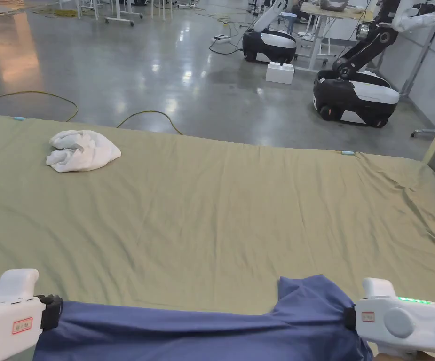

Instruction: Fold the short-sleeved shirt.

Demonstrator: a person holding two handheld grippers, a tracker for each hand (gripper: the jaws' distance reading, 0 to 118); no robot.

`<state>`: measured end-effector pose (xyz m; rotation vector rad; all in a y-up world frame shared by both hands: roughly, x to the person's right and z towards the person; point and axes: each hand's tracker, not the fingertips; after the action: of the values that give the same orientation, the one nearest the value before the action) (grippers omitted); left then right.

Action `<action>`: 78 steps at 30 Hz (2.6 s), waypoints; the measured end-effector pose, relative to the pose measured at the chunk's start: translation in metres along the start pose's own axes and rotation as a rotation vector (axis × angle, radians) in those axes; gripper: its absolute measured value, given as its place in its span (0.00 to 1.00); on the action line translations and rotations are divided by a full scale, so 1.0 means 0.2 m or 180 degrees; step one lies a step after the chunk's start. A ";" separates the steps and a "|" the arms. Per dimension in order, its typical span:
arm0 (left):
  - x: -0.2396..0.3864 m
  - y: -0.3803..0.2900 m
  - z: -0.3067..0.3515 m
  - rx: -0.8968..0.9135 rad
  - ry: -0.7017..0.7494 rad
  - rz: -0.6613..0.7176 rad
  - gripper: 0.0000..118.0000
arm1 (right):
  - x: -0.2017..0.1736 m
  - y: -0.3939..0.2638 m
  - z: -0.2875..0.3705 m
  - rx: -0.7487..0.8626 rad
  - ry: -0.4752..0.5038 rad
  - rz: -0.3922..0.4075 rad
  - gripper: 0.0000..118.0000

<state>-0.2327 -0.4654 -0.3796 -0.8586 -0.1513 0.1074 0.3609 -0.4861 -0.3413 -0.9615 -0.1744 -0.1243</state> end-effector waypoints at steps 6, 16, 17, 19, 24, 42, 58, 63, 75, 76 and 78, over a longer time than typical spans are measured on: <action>-0.06 -0.02 0.26 0.0231 -0.0134 0.0030 0.05 | 0.03 -0.09 0.45 0.0363 0.0086 0.0095 0.01; -0.16 -0.31 0.56 0.0220 -0.0301 -0.0045 0.05 | 0.05 -0.55 0.87 0.0325 -0.0015 0.0289 0.01; -0.17 -0.37 0.57 0.0167 -0.0304 -0.0037 0.05 | 0.05 -0.61 0.88 0.0266 -0.0043 0.0314 0.01; -0.19 -0.47 0.58 0.0029 -0.0312 -0.0011 0.05 | 0.04 -0.72 0.88 0.0147 -0.0096 0.0353 0.01; -0.20 -0.72 0.53 -0.0411 -0.0192 -0.0146 0.05 | 0.06 -0.96 0.78 -0.0163 -0.0144 0.0327 0.01; -0.15 -0.72 0.39 -0.0136 0.0016 -0.0120 0.58 | -0.09 -0.95 0.84 0.0351 -0.0839 0.0177 0.68; 0.43 -0.14 0.67 0.1920 0.0293 -0.0460 0.56 | -0.75 -0.37 0.99 0.2668 -0.0175 0.0079 0.67; 0.51 -0.10 0.71 0.2285 0.0454 -0.0610 0.17 | -0.84 -0.29 0.99 0.2838 -0.0228 0.0085 0.30; 0.27 -0.09 0.75 0.1784 0.0066 -0.0278 0.01 | -0.89 -0.28 1.00 0.2901 -0.0131 0.0188 0.00; 0.21 -0.10 0.74 0.1664 -0.0021 -0.0195 0.01 | -0.89 -0.28 1.00 0.2877 -0.0124 0.0213 0.00; 0.03 -0.14 0.71 0.1231 -0.0230 0.0028 0.01 | -0.89 -0.28 0.97 0.2779 -0.0109 0.0281 0.00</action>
<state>-0.2504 -0.3768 -0.2671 -0.4698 -0.1872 0.1700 0.1592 -0.3520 -0.2238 -0.1000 -0.1921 0.0536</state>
